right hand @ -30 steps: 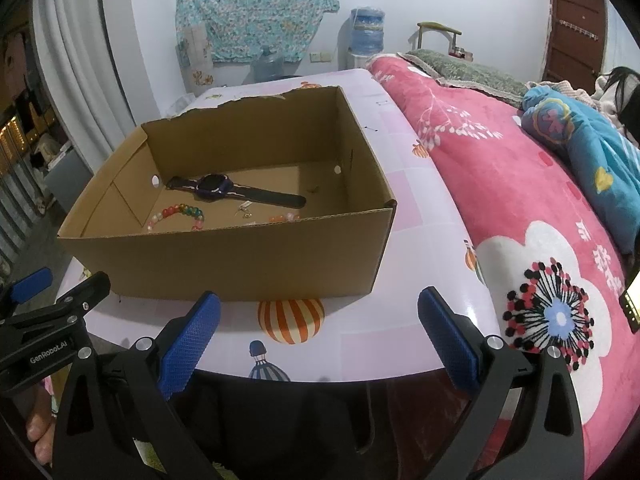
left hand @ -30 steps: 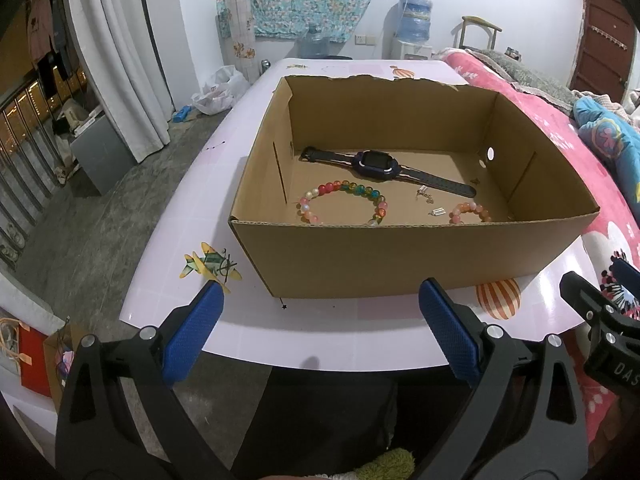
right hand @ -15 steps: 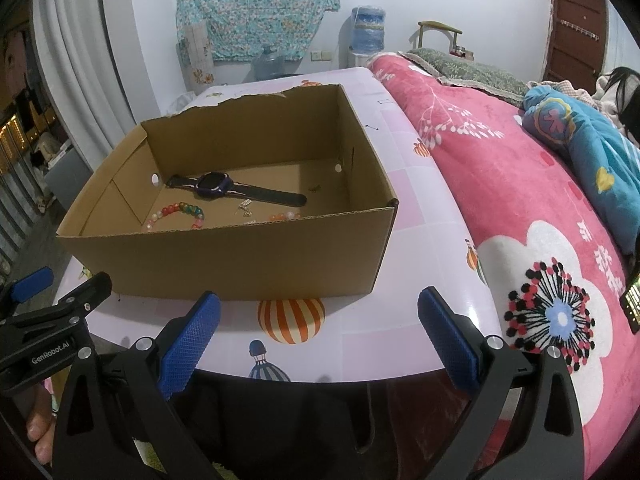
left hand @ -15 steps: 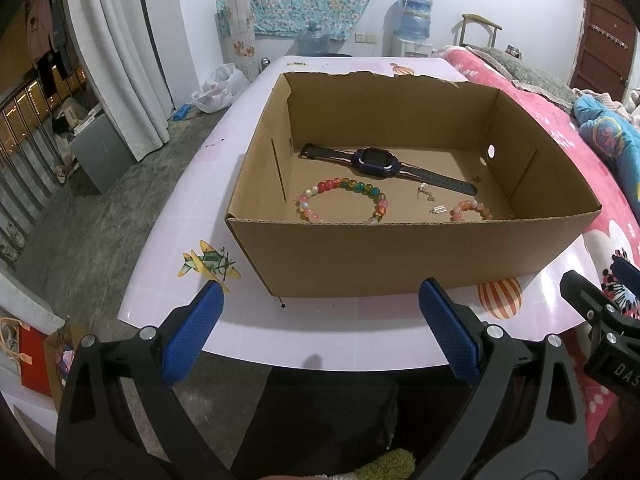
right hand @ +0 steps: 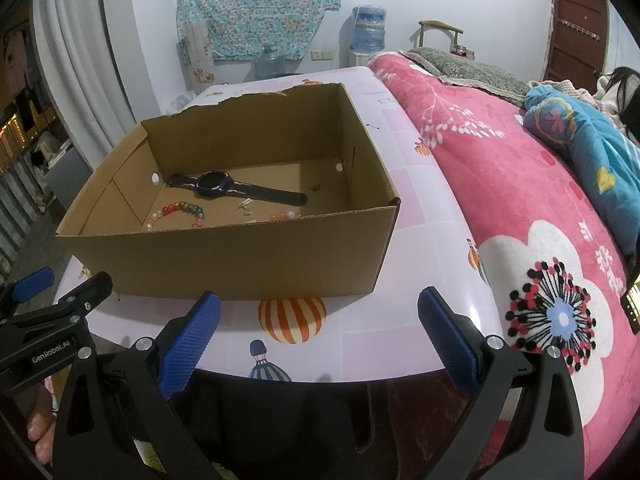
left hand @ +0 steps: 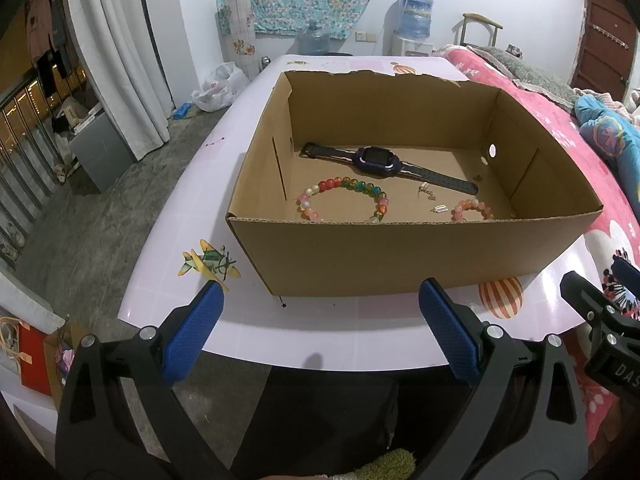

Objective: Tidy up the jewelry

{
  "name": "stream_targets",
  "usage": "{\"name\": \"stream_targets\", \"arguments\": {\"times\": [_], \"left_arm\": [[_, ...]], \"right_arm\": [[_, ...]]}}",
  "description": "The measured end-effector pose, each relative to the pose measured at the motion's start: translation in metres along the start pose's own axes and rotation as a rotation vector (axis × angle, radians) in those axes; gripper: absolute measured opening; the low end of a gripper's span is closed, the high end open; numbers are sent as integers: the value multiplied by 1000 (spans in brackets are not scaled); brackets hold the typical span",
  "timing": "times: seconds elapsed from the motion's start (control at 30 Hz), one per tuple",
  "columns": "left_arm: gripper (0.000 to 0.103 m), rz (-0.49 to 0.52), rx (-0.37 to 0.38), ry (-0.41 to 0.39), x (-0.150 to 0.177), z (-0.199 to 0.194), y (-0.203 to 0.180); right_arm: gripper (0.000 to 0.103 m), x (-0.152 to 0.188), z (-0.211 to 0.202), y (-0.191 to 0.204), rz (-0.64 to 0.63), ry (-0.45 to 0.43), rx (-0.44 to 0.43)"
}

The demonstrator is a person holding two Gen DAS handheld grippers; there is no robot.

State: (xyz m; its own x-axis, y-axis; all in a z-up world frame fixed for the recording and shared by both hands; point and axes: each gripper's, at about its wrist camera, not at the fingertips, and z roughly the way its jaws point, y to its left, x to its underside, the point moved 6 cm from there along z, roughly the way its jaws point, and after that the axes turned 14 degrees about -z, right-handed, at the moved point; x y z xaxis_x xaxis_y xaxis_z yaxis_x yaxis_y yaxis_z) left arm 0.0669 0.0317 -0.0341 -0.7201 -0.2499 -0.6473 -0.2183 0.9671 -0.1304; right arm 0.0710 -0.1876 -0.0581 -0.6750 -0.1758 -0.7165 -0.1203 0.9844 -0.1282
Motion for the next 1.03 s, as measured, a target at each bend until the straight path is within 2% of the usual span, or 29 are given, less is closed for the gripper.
{"name": "stream_targets", "arguments": {"times": [1.03], "left_arm": [[95,-2,1,7,-1,0,2]], "right_arm": [[96,1,1,-3,1,2,-2]]}}
